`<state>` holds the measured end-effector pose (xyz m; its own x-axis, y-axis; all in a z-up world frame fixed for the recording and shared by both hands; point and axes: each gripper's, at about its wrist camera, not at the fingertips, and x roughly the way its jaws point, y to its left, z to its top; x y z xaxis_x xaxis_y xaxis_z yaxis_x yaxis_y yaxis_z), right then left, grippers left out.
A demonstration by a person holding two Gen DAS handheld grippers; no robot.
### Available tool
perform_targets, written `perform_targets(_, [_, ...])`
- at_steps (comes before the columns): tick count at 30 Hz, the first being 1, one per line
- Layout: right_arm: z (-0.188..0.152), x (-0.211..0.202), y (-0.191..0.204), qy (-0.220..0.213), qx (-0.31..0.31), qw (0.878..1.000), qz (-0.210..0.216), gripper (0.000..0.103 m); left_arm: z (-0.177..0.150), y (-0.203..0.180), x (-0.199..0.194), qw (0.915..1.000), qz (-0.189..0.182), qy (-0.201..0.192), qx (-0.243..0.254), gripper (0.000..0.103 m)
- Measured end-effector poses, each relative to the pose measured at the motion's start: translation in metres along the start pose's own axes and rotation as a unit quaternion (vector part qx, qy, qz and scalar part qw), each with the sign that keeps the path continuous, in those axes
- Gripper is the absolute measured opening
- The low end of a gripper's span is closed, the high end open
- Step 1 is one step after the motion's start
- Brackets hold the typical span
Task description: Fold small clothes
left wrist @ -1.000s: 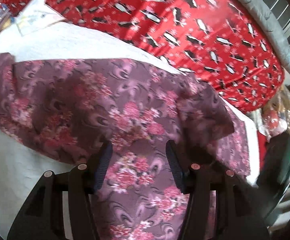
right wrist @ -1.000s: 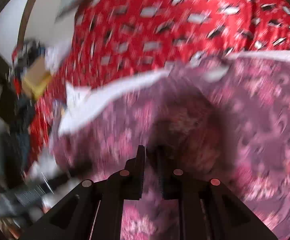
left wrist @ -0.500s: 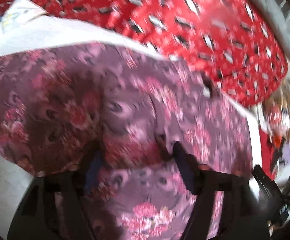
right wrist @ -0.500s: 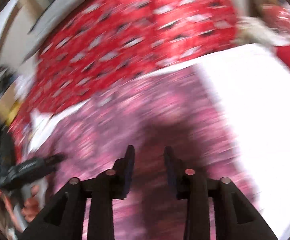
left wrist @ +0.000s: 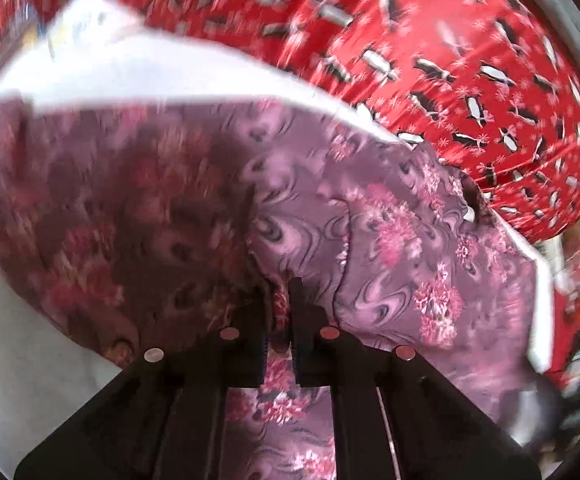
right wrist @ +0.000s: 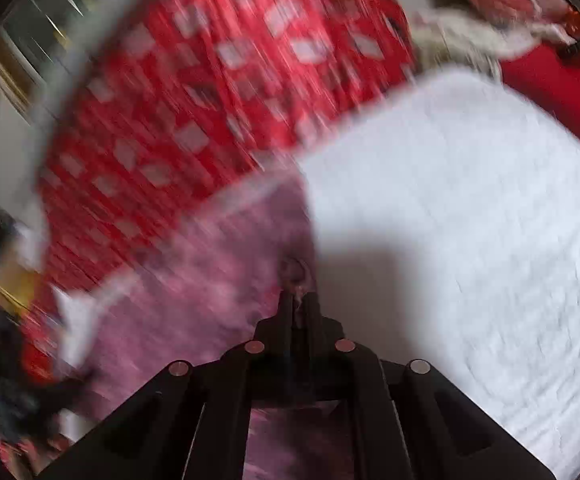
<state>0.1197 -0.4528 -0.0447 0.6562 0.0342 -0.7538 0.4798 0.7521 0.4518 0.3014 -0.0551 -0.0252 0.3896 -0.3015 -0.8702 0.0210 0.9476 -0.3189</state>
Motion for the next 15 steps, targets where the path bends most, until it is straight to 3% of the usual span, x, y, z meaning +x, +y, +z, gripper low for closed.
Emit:
perform_targets(1, [-0.005, 0.004, -0.002, 0.009, -0.008, 1.000, -0.026, 0.010, 0.003, 0.007, -0.006, 0.9996, -0.022, 0.001, -0.016, 0.008])
perform_targets(3, [-0.008, -0.013, 0.006, -0.028, -0.011, 0.999, -0.035, 0.015, 0.010, 0.018, -0.024, 0.9984, -0.044, -0.019, -0.031, 0.009])
perform_targets(6, [-0.011, -0.029, 0.037, -0.064, -0.038, 0.997, 0.000, 0.017, 0.011, 0.017, -0.036, 0.9981, -0.023, -0.054, -0.017, 0.011])
perform_targets(10, [-0.031, -0.008, 0.110, -0.017, -0.114, 0.992, 0.048, 0.018, 0.002, 0.015, -0.002, 1.0000, -0.003, 0.002, -0.007, 0.012])
perform_targets(15, [-0.068, 0.030, 0.184, 0.040, -0.166, 0.980, 0.102, 0.017, 0.003, 0.016, -0.023, 0.9995, 0.009, -0.030, -0.001, 0.011])
